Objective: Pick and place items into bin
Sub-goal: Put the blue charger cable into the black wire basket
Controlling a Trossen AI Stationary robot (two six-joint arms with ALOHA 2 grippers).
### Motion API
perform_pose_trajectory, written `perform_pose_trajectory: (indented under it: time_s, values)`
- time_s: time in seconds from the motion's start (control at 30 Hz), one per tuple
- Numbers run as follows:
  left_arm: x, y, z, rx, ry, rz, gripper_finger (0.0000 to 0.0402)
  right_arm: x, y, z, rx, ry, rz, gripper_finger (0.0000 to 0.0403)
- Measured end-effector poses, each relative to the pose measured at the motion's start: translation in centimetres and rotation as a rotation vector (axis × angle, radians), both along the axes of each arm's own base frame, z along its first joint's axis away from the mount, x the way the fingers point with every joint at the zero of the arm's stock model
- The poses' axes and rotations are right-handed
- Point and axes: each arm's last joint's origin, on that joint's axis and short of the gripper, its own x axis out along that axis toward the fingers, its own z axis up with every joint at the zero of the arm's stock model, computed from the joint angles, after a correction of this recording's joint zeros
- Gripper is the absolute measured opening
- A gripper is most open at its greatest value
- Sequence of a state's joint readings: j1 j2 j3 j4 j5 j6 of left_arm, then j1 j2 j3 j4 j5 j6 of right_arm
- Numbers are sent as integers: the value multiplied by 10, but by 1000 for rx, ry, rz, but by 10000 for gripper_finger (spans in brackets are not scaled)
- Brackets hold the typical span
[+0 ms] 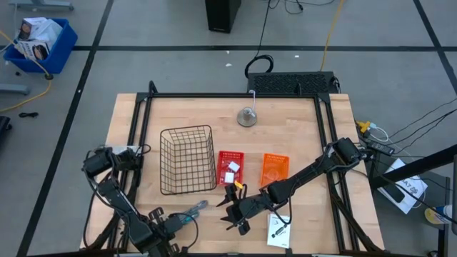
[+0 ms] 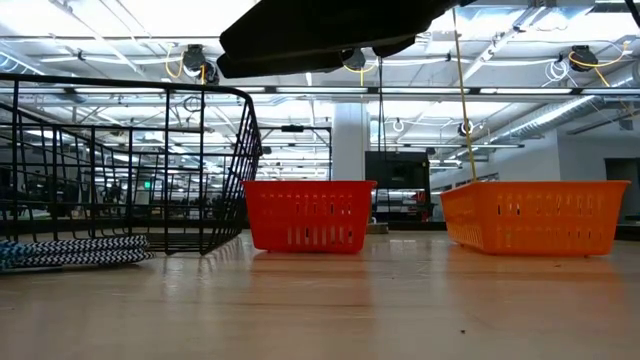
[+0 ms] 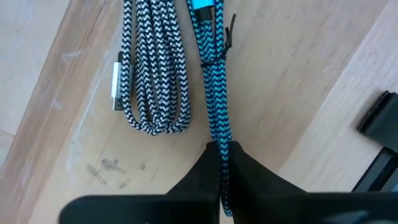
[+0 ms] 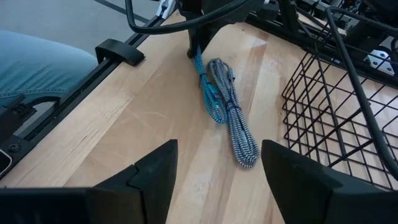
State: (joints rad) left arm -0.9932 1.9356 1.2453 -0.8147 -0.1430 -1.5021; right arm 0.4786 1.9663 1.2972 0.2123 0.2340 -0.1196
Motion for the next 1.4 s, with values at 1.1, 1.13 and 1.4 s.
perform_pose_trajectory:
  time_s: [1.1,1.13,1.4]
  values:
    - [-4,27,119,21,-644,-165,22,0,0,0,6,2,-5,224]
    - [-4,31,121,37,-643,-151,18,0,0,0,6,2,-5,224]
    - [6,66,125,159,-580,-24,27,0,-1,0,25,6,-16,224]
